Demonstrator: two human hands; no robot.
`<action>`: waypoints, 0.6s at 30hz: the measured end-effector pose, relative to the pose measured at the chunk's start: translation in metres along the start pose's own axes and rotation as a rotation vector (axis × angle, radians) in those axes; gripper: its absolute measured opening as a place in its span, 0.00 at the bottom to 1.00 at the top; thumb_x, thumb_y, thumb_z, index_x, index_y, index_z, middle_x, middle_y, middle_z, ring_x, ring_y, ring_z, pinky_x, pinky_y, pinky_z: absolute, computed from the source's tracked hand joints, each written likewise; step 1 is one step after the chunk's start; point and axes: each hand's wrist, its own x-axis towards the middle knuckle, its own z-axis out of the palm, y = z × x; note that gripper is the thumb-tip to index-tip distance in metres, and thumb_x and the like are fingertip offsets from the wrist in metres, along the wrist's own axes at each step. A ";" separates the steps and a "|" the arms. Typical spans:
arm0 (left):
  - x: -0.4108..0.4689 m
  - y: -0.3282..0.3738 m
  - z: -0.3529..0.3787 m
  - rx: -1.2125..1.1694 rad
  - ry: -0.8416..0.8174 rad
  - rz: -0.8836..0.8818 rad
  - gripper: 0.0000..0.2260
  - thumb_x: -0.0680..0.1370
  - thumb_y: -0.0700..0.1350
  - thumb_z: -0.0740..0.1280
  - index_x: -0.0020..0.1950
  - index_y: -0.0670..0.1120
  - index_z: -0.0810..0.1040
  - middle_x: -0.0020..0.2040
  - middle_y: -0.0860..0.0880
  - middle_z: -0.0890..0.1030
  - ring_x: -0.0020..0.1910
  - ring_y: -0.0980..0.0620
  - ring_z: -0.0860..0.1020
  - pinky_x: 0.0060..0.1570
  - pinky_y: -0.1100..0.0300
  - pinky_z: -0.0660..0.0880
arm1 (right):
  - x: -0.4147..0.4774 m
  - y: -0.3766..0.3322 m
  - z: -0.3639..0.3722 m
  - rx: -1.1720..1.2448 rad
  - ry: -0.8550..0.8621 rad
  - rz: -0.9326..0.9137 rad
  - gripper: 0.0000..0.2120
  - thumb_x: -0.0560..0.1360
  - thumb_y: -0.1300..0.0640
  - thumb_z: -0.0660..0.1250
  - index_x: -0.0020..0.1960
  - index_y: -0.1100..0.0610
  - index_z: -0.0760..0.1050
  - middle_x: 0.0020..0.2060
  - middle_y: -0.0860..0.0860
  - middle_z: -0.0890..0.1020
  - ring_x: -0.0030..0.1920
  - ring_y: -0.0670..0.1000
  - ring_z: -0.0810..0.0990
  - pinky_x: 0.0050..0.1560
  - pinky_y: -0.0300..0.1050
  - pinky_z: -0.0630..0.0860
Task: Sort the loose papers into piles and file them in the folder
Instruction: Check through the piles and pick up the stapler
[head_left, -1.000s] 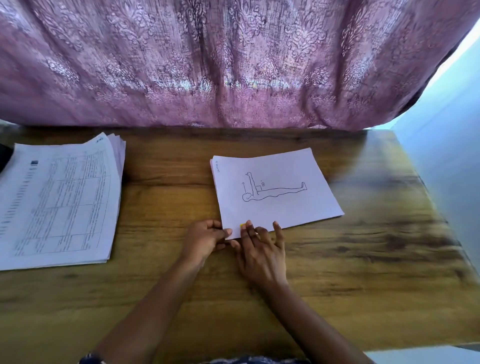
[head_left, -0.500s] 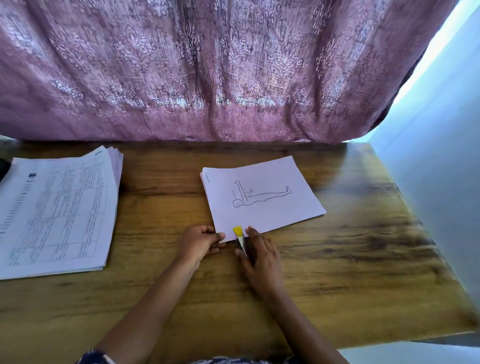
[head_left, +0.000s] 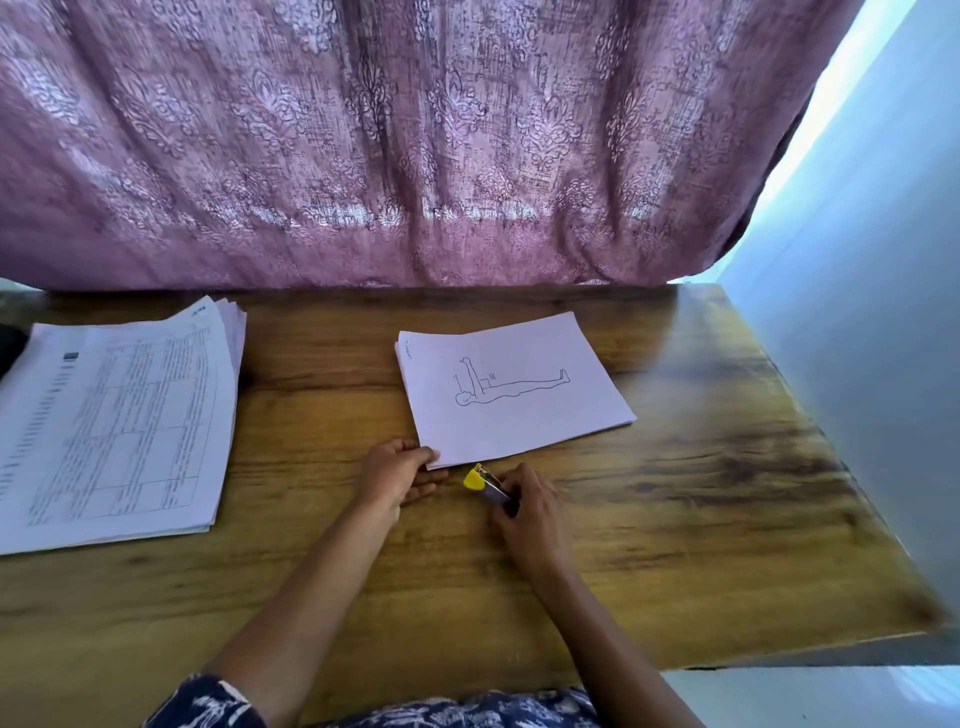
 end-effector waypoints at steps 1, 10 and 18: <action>0.000 0.000 0.000 -0.013 0.002 -0.003 0.08 0.76 0.34 0.68 0.43 0.45 0.72 0.39 0.47 0.81 0.26 0.56 0.81 0.25 0.66 0.77 | 0.000 0.001 -0.001 0.006 -0.009 0.003 0.07 0.70 0.60 0.69 0.47 0.58 0.73 0.42 0.50 0.79 0.46 0.53 0.75 0.40 0.43 0.63; -0.005 0.001 0.018 -0.039 0.058 0.018 0.16 0.73 0.35 0.73 0.54 0.45 0.70 0.41 0.46 0.82 0.28 0.55 0.82 0.30 0.62 0.79 | 0.009 0.018 -0.011 0.131 -0.094 -0.034 0.19 0.67 0.53 0.76 0.53 0.57 0.73 0.46 0.51 0.77 0.47 0.51 0.72 0.41 0.40 0.60; -0.025 -0.014 0.057 -0.039 0.174 0.075 0.11 0.74 0.31 0.68 0.47 0.45 0.72 0.43 0.46 0.81 0.36 0.52 0.80 0.27 0.67 0.76 | 0.000 0.055 -0.047 0.242 0.042 -0.169 0.14 0.66 0.54 0.76 0.50 0.56 0.79 0.40 0.38 0.69 0.43 0.45 0.70 0.43 0.39 0.67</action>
